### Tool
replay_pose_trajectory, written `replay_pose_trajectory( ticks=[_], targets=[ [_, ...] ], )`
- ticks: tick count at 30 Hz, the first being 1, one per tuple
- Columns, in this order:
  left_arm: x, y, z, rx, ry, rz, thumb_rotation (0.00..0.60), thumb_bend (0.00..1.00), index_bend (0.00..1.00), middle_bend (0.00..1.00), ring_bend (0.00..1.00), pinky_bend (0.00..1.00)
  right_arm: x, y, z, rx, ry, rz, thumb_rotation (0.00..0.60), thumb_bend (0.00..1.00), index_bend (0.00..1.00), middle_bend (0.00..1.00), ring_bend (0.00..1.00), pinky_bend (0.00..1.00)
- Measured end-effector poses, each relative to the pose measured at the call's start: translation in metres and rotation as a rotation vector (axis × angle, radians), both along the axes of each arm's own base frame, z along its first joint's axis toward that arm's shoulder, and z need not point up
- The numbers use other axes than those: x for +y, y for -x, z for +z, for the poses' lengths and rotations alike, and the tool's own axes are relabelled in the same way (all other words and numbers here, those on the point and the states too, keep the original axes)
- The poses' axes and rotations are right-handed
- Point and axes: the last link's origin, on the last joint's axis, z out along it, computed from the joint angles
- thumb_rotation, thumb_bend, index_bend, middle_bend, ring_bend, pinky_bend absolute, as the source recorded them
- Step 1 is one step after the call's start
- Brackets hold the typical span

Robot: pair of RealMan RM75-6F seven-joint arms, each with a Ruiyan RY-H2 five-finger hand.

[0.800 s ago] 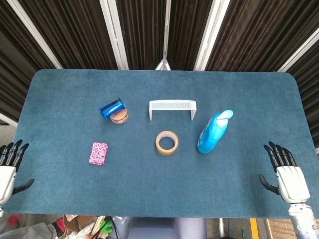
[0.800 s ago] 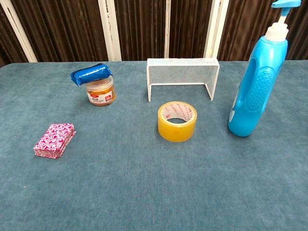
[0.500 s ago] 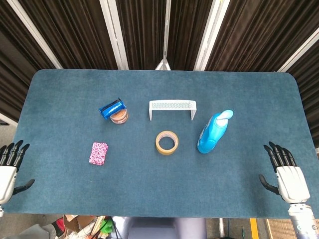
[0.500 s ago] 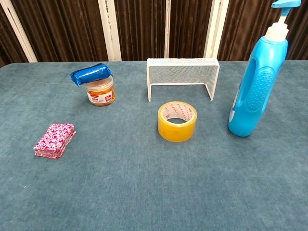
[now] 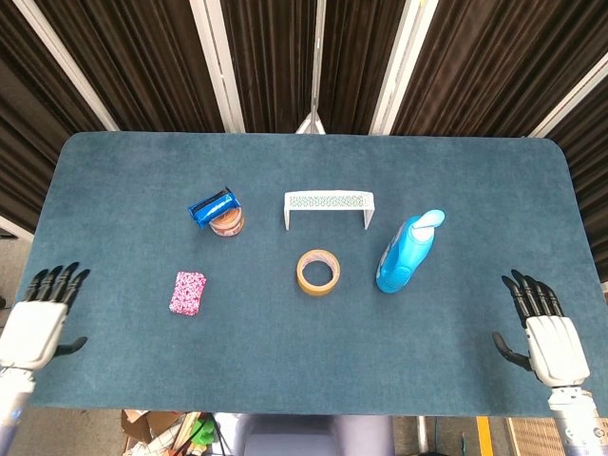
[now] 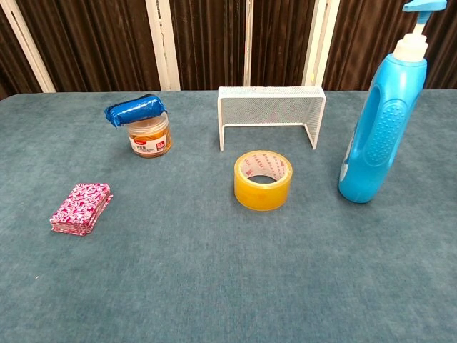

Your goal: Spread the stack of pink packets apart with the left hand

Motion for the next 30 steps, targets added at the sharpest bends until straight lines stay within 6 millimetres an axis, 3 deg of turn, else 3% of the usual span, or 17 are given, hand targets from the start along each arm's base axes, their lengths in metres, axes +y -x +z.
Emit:
replay_pose_trajectory(
  ticks=[7,15,23,30],
  targets=[
    [0.043,-0.015,-0.027,0.056,0.12,0.067,0.6,0.18,0.04,0.0,0.0,0.0,0.001,0.001,0.002,-0.008,0.002,-0.002,0.6,0.36,0.0,0.0,0.0,0.09],
    [0.086,-0.04,-0.073,0.138,0.23,0.117,0.6,0.21,0.08,0.0,0.0,0.0,0.0,0.001,0.002,-0.015,-0.001,-0.003,0.6,0.36,0.0,0.0,0.0,0.09],
    [0.106,-0.064,-0.113,0.153,0.298,0.132,0.6,0.24,0.1,0.0,0.0,0.0,0.001,0.001,0.002,-0.02,-0.004,-0.002,0.6,0.36,0.0,0.0,0.0,0.09],
    [0.115,-0.074,-0.131,0.163,0.316,0.132,0.6,0.26,0.11,0.0,0.0,0.0,0.001,0.001,0.002,-0.024,-0.007,-0.003,0.6,0.36,0.0,0.0,0.0,0.09]
  ],
)
